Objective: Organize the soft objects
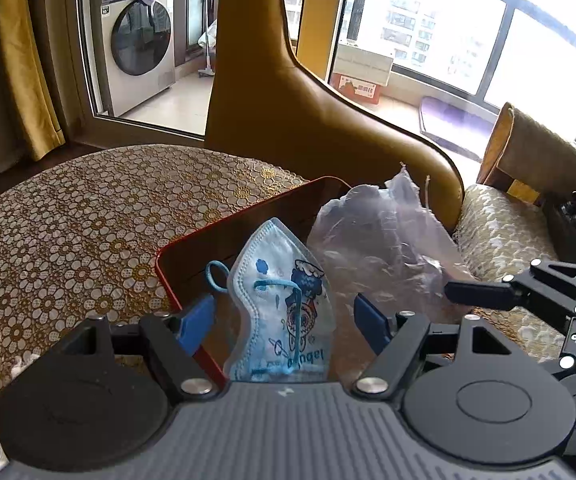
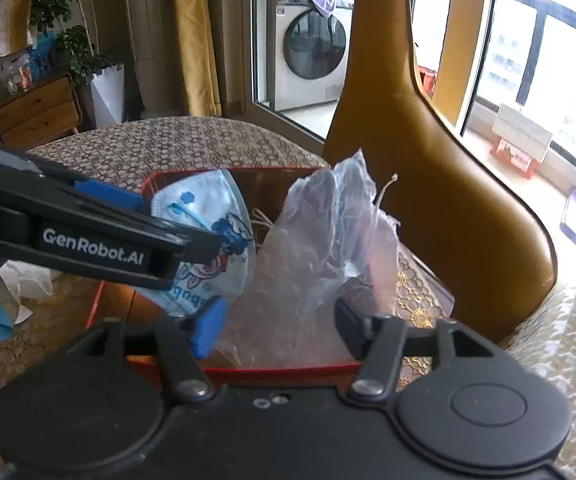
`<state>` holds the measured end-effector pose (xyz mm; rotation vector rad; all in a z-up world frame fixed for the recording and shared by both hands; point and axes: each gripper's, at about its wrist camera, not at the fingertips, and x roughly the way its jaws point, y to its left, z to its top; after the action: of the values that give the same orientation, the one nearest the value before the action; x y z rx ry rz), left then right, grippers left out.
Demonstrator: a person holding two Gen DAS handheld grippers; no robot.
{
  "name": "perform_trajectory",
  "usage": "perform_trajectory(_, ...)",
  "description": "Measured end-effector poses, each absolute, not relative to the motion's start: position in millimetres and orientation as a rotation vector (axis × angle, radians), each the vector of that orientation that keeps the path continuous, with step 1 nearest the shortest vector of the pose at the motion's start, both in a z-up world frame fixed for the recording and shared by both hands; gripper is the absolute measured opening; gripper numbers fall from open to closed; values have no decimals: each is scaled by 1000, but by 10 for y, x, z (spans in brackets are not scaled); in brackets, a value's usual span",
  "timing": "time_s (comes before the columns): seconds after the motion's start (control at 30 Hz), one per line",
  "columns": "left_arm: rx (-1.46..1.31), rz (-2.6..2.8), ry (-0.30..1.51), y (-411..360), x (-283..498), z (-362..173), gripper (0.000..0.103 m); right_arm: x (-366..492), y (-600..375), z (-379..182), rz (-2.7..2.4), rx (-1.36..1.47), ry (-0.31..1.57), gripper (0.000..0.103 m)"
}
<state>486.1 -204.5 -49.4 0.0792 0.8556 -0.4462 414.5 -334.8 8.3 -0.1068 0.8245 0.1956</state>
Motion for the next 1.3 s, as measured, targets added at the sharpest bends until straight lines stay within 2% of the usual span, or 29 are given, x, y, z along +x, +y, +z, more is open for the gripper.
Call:
perform_trajectory(0.13,60,-448,842,-1970,4707,-399,76,4013,-3324,183,202,-126,799,80)
perform_trajectory(0.27,44,-455,826,-1870,4524,-287,77,3874,-3341,307,216,-108,779,85)
perform_trajectory(0.37,25,-460,802,-1781,4358,-186,83,3761,-3315,424,230,-96,759,87)
perform_trajectory(0.43,15,-464,788,-1729,4235,-128,83,3675,-3289,492,242,-89,744,90)
perform_trajectory(1.13,-95,-402,683,-980,2995,263,87,2899,-2944,824,303,-51,724,96)
perform_trajectory(1.3,-132,-379,695,-705,2776,305,101,2716,-2794,876,321,-60,705,97)
